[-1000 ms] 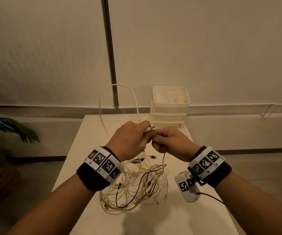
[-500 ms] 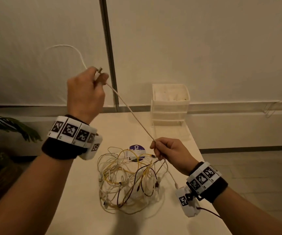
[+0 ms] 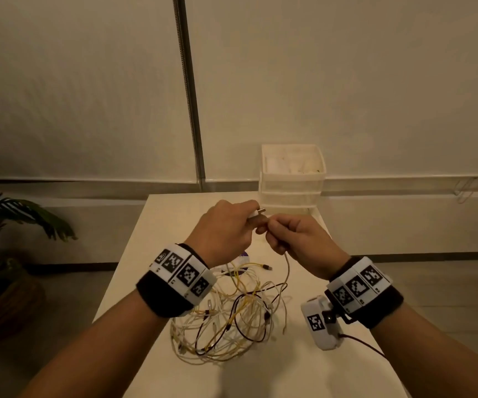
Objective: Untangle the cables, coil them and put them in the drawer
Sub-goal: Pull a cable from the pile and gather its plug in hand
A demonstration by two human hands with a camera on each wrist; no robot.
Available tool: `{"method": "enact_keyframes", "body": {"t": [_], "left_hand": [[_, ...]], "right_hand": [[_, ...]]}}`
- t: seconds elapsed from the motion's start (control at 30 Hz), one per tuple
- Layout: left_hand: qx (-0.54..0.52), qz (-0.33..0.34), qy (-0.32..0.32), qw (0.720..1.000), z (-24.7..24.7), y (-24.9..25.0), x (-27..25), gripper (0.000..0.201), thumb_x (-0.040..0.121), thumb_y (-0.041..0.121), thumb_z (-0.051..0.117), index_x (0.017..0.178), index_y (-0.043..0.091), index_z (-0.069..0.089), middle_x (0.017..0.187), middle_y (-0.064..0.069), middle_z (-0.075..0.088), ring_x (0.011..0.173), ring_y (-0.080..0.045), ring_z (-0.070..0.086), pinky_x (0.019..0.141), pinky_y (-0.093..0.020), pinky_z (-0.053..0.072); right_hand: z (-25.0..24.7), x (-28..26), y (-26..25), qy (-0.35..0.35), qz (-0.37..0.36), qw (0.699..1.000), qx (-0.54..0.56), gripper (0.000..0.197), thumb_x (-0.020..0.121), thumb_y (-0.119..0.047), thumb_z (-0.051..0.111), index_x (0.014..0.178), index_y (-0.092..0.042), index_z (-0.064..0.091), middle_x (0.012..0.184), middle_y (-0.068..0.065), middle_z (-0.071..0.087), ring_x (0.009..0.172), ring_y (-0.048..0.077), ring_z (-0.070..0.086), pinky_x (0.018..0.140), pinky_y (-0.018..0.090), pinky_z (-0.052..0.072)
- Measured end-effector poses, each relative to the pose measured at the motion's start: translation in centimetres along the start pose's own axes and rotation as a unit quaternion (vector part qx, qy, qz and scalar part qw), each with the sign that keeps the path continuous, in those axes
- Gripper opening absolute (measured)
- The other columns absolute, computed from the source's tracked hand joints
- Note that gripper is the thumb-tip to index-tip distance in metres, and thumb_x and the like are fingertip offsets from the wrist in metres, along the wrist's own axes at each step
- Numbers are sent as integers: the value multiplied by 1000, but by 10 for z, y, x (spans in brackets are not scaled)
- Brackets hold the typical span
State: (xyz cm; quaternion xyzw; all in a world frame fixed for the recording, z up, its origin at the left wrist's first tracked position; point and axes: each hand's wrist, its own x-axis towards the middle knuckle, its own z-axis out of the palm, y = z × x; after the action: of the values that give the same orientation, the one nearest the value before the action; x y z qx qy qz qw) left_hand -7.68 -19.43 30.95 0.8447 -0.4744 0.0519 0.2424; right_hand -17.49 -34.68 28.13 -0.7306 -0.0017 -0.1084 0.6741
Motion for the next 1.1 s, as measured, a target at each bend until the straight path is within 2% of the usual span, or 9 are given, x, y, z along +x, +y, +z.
{"method": "enact_keyframes", "body": {"t": [0.17, 0.33, 0.47, 0.6, 0.67, 0.77, 0.87, 0.97, 1.1], "left_hand": [[-29, -4, 163, 986, -47, 2, 19, 19, 94, 27, 52, 94, 15, 67, 81, 1, 73, 62, -17, 60, 56, -27, 47], [-2, -34, 286, 958, -100, -11, 32, 15, 95, 17, 57, 96, 10, 69, 93, -2, 76, 77, -21, 68, 68, -28, 50], [-22, -108, 352, 929, -112, -24, 30, 16, 93, 8, 53, 97, 7, 69, 91, 6, 69, 78, -8, 56, 64, 2, 30], [15, -117, 312, 943, -101, -29, 20, 26, 98, 22, 53, 122, 19, 61, 93, -6, 71, 78, -22, 63, 69, -25, 41], [46, -52, 251, 965, -91, -19, 11, 44, 99, 25, 53, 141, 31, 45, 93, -6, 71, 68, -23, 61, 65, -35, 52], [93, 79, 121, 985, -66, 3, 2, 54, 99, 23, 53, 148, 37, 34, 94, 3, 73, 56, -18, 59, 58, -36, 57], [109, 51, 3, 993, -42, 11, 1, 30, 99, 32, 47, 128, 38, 53, 85, 5, 66, 68, -22, 60, 62, -37, 53], [81, 33, 35, 996, -38, 1, 6, 7, 97, 28, 49, 97, 26, 56, 73, 3, 59, 69, -26, 60, 56, -38, 48], [87, 51, 65, 993, -44, 0, 12, 5, 93, 28, 48, 94, 27, 53, 78, 0, 69, 70, -27, 63, 57, -39, 51]], "right_hand": [[-4, -4, -2, 9, -2, 1000, 29, 26, 101, -8, 40, 97, -4, 66, 67, 4, 57, 59, 16, 44, 59, 24, 39], [-3, -14, 18, 12, 12, 1000, 19, 25, 101, -7, 41, 95, -4, 65, 68, 4, 59, 63, 18, 47, 64, 27, 41], [3, -16, 32, 10, 13, 1000, -15, 23, 96, -17, 46, 92, -8, 67, 69, 4, 60, 65, 21, 49, 67, 34, 41], [6, -9, 31, 33, 14, 999, -32, 25, 100, -7, 42, 88, -8, 64, 63, -1, 57, 59, 15, 46, 63, 31, 40], [8, -4, 22, 32, 7, 998, -52, 27, 100, -3, 41, 88, -7, 64, 62, -1, 56, 58, 12, 46, 61, 27, 40], [11, 7, 3, 35, -17, 997, -69, 27, 100, -4, 41, 86, -9, 64, 61, -2, 55, 57, 13, 46, 59, 26, 40], [14, 16, -16, 44, -43, 996, -65, 26, 101, -5, 41, 89, -6, 65, 60, -2, 54, 55, 13, 44, 56, 23, 39], [15, 16, -26, 46, -54, 996, -59, 25, 100, -6, 43, 97, -3, 67, 65, 3, 56, 60, 17, 46, 58, 21, 41], [20, 14, -26, 41, -56, 998, 0, 26, 100, -4, 41, 102, -7, 67, 72, 6, 58, 65, 20, 48, 63, 24, 45]]}}
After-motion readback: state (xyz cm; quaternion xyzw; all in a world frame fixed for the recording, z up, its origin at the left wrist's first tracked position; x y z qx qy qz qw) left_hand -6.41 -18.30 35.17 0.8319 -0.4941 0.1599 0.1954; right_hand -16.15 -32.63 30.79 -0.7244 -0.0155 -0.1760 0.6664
